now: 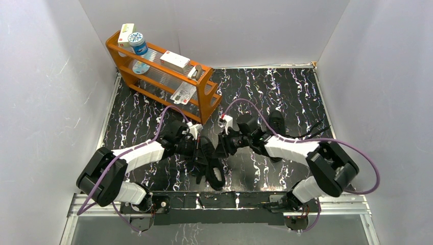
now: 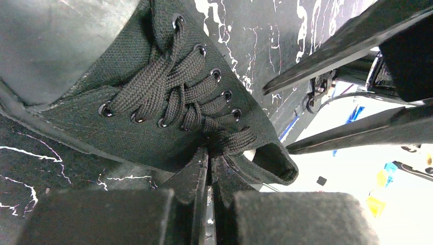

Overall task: Tie the shoes
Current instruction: Tie the shoelace on the shoe.

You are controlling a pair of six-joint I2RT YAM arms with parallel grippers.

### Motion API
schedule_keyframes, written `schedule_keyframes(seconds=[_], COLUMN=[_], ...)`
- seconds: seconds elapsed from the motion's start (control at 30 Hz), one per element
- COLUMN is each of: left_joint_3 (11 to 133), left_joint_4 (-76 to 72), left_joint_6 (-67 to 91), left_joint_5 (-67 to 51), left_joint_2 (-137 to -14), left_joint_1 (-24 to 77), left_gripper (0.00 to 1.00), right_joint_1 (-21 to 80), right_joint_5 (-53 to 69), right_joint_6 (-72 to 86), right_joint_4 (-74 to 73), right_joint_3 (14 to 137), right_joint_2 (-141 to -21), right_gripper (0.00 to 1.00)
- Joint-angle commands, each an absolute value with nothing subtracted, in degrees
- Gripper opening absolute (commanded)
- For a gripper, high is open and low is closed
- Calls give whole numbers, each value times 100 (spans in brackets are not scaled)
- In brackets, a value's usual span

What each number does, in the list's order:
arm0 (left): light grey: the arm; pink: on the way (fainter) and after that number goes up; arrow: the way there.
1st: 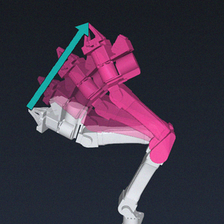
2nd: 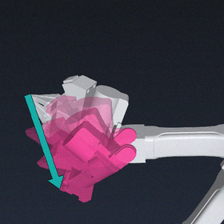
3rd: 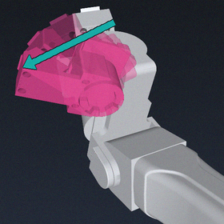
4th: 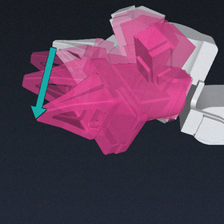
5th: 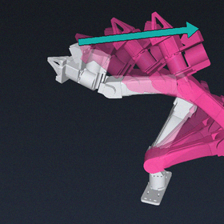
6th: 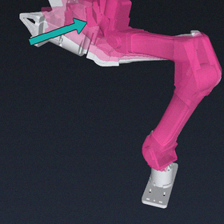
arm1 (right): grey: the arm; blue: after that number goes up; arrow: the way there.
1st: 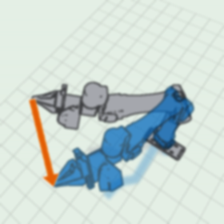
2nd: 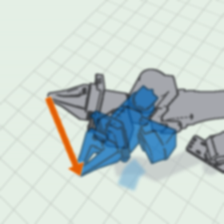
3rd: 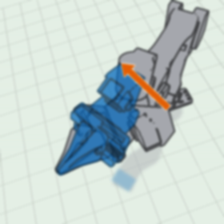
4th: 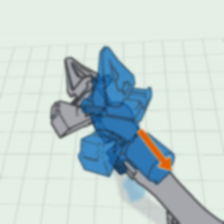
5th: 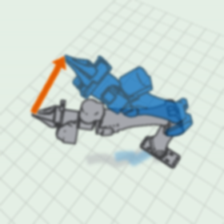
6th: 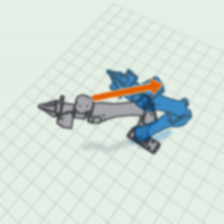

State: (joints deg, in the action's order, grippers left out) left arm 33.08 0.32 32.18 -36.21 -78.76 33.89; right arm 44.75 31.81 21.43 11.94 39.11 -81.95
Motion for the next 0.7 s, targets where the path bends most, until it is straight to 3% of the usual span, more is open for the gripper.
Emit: schedule_keyframes(seconds=[0.0,0.17,0.3,0.37,0.57,0.67], left_joint_3=[3520,3581,3626,3663,3709,3688], left_joint_4=[154,110,91,80,32,-167], left_joint_6=[3226,3297,3330,3331,3289,3242], left_joint_5=[-3493,-3516,-3523,-3524,-3504,-3483], left_joint_2=[-7727,-7772,-7842,-7865,-7909,-7902], left_joint_1=[3401,3399,3401,3406,3415,3440], left_gripper=[0,0,0,0,0,0], right_joint_1=[4497,4509,4509,4508,4508,4509], right_joint_5=[3999,4098,4247,4312,4577,4892], right_joint_6=[1781,1872,1986,2042,1996,2034], right_joint_4=[1557,1810,2023,2124,2154,2294], right_joint_3=[4243,4341,4367,4353,4287,4185], right_joint_2=[-8548,-8877,-9028,-9055,-9027,-8989], right_gripper=[47,48,41,34,1,0])
